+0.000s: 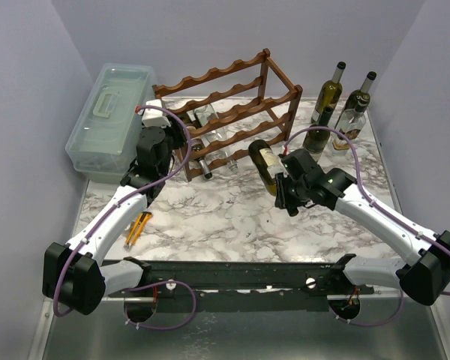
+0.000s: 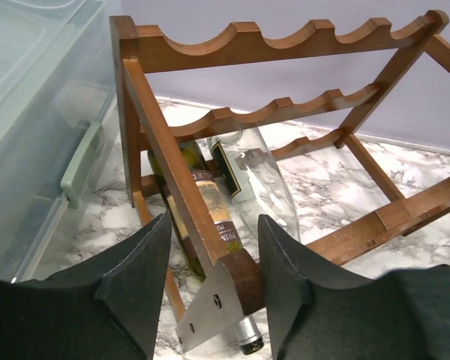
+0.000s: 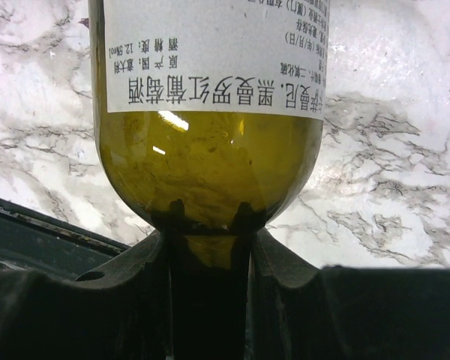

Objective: Put the wine bottle on the wine rack

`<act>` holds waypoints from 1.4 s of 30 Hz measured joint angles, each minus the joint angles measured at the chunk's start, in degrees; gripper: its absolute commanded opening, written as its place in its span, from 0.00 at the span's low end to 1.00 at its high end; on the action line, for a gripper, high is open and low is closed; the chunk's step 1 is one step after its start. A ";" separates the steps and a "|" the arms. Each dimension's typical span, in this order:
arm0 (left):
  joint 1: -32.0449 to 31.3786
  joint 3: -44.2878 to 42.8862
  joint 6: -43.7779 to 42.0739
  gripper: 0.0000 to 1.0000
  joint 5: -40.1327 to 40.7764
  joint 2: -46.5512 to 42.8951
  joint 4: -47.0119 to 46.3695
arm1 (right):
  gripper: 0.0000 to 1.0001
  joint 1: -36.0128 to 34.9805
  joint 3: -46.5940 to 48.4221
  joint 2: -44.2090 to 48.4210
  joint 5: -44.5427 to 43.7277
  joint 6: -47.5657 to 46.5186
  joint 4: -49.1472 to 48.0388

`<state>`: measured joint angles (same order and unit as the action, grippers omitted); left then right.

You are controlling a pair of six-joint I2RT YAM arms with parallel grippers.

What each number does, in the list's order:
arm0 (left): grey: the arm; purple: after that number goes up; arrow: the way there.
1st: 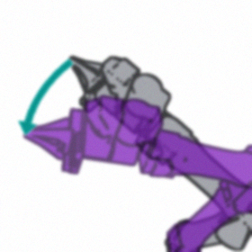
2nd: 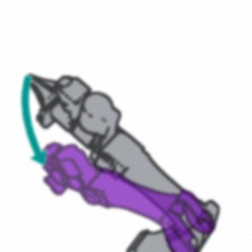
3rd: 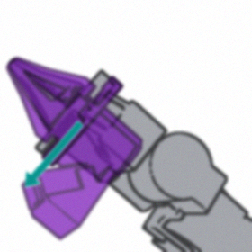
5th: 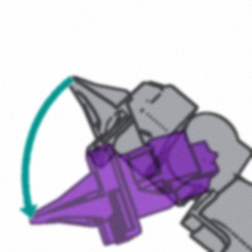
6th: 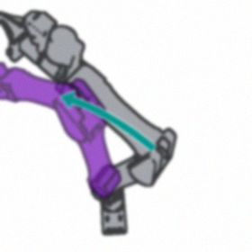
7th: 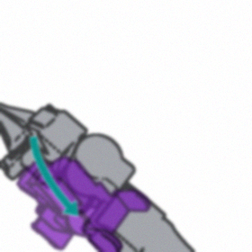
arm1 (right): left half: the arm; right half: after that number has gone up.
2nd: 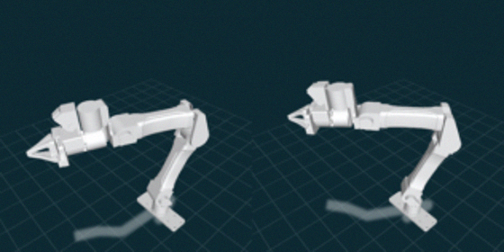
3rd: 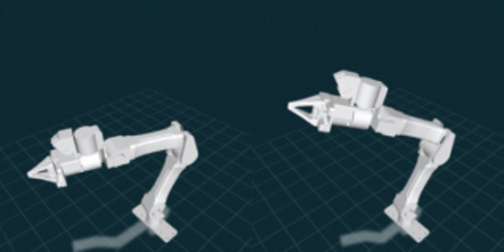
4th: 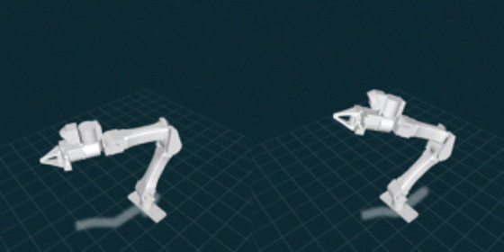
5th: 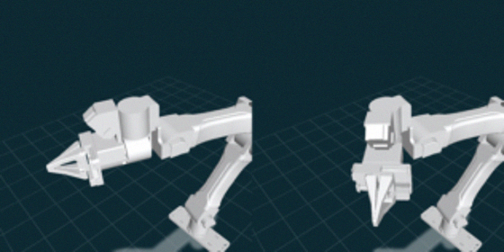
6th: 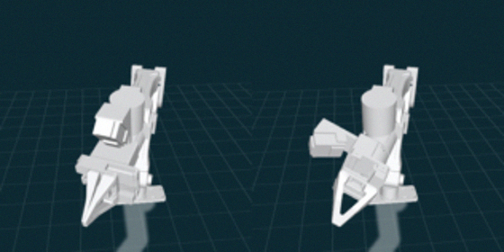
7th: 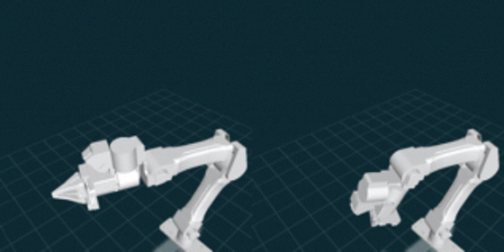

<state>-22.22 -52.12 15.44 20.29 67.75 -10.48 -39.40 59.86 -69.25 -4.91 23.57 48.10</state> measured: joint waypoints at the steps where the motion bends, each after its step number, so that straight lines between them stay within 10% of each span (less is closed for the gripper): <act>1: -0.02 0.00 -0.02 0.40 -0.20 0.00 -0.11 | 0.01 0.00 -0.28 0.00 -0.09 0.02 -0.20; 42: 0.07 -0.92 -1.81 0.27 -1.84 0.76 -0.02 | 0.01 0.07 9.73 -26.32 -7.98 -5.95 -14.29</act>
<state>-22.15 -53.04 13.63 18.46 68.51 -10.50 -39.33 69.58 -95.57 -12.88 17.63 33.80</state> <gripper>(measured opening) 0.270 0.362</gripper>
